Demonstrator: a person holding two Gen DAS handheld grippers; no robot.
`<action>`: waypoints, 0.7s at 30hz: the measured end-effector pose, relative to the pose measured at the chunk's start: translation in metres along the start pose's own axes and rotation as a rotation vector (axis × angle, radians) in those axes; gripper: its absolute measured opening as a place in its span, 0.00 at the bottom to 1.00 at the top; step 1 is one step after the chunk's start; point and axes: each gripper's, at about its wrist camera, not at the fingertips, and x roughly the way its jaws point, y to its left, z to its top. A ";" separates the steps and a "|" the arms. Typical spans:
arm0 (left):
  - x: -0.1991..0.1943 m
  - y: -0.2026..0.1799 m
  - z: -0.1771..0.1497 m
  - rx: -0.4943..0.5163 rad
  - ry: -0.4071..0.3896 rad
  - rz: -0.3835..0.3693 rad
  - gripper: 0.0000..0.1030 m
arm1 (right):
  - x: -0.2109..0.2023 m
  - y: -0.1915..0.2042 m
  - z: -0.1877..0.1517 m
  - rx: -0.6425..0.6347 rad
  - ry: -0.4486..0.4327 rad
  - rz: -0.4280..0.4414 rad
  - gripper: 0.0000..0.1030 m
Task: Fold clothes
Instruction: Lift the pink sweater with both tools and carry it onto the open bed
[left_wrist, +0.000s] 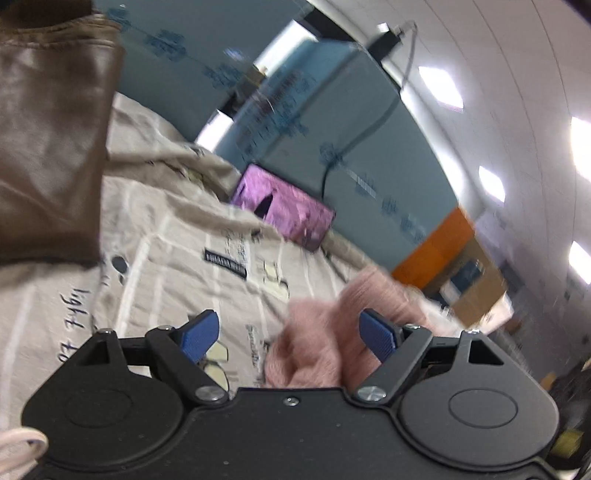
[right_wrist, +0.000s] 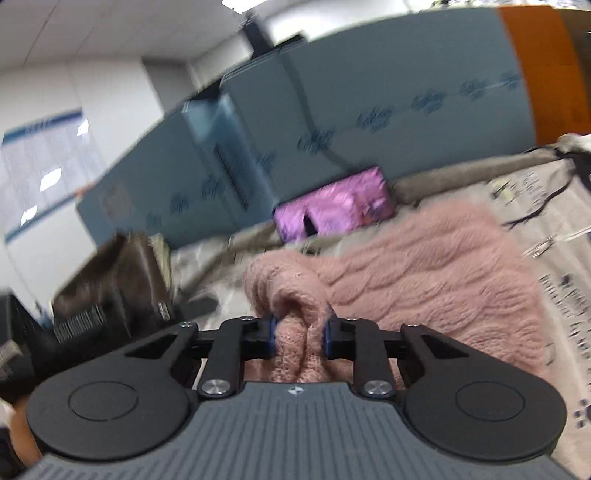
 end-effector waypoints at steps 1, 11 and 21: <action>0.005 -0.005 -0.003 0.030 0.021 0.013 0.79 | -0.004 -0.001 0.004 0.004 -0.025 -0.004 0.19; 0.028 -0.038 -0.027 0.272 0.074 0.049 0.15 | -0.045 -0.025 0.061 0.051 -0.258 -0.040 0.19; -0.014 -0.009 0.019 0.218 -0.162 0.181 0.14 | -0.082 -0.086 0.092 0.180 -0.425 -0.089 0.18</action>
